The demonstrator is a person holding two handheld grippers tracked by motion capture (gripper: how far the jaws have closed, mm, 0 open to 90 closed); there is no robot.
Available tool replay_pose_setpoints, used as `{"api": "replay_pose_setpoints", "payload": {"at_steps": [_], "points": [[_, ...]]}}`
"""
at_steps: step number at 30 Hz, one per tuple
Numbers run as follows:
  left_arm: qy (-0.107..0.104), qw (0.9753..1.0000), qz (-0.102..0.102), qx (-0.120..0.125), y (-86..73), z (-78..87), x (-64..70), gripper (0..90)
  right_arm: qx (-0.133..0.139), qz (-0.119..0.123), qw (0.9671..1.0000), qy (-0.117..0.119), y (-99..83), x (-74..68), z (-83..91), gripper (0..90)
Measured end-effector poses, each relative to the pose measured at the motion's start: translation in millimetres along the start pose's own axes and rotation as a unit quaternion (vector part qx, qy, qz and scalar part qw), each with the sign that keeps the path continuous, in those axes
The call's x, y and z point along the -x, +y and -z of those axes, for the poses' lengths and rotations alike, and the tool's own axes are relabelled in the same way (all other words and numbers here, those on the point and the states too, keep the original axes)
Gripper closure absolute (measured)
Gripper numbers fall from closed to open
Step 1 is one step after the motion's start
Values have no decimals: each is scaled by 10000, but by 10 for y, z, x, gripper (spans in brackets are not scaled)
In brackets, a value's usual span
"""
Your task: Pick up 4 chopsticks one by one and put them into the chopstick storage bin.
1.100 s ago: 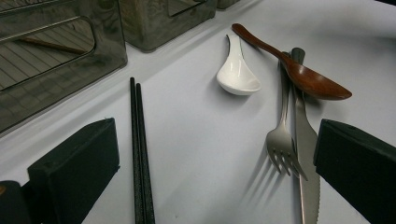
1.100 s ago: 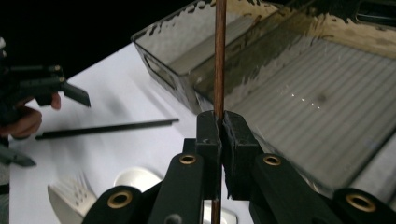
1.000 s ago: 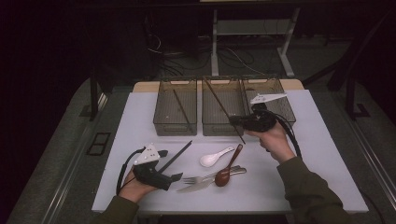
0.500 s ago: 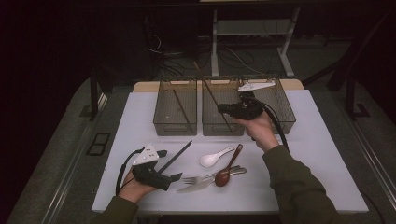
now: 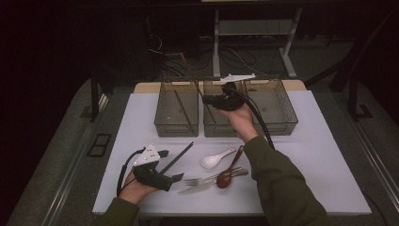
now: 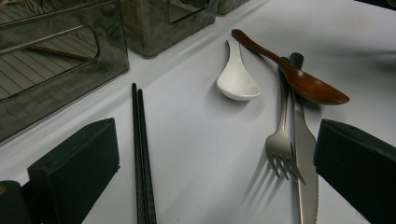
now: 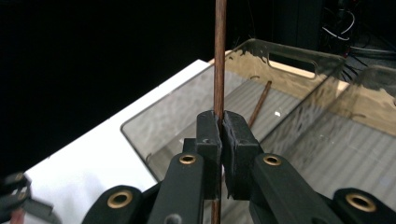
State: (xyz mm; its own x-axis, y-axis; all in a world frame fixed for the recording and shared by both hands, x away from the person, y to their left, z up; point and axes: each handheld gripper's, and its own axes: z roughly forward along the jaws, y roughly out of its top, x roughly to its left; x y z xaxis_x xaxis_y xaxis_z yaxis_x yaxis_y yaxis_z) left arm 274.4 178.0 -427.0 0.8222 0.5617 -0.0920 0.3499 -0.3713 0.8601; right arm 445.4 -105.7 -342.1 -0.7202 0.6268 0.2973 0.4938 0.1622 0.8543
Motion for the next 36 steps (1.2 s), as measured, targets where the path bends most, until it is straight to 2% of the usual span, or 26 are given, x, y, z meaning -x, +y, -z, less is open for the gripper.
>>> {"api": "replay_pose_setpoints", "payload": {"at_steps": [8, 22, 30, 36], "points": [[-5, 10000, -28, -25, -9, 13, -3, 0, 46, -72, 10000, -29, 117, -50, -276, 850], [-10, 10000, -9, -5, -16, 25, 13, 0, -67, -187, 9997, -127, 83, -94, -615, 850], [-16, 10000, -12, -11, -14, 22, 15, 0, -274, -221, 9991, -233, 43, -114, -767, 850], [-25, 10000, -22, -13, -13, 19, 18, 0, -548, -212, 9979, -287, -31, -143, -884, 849]]}}
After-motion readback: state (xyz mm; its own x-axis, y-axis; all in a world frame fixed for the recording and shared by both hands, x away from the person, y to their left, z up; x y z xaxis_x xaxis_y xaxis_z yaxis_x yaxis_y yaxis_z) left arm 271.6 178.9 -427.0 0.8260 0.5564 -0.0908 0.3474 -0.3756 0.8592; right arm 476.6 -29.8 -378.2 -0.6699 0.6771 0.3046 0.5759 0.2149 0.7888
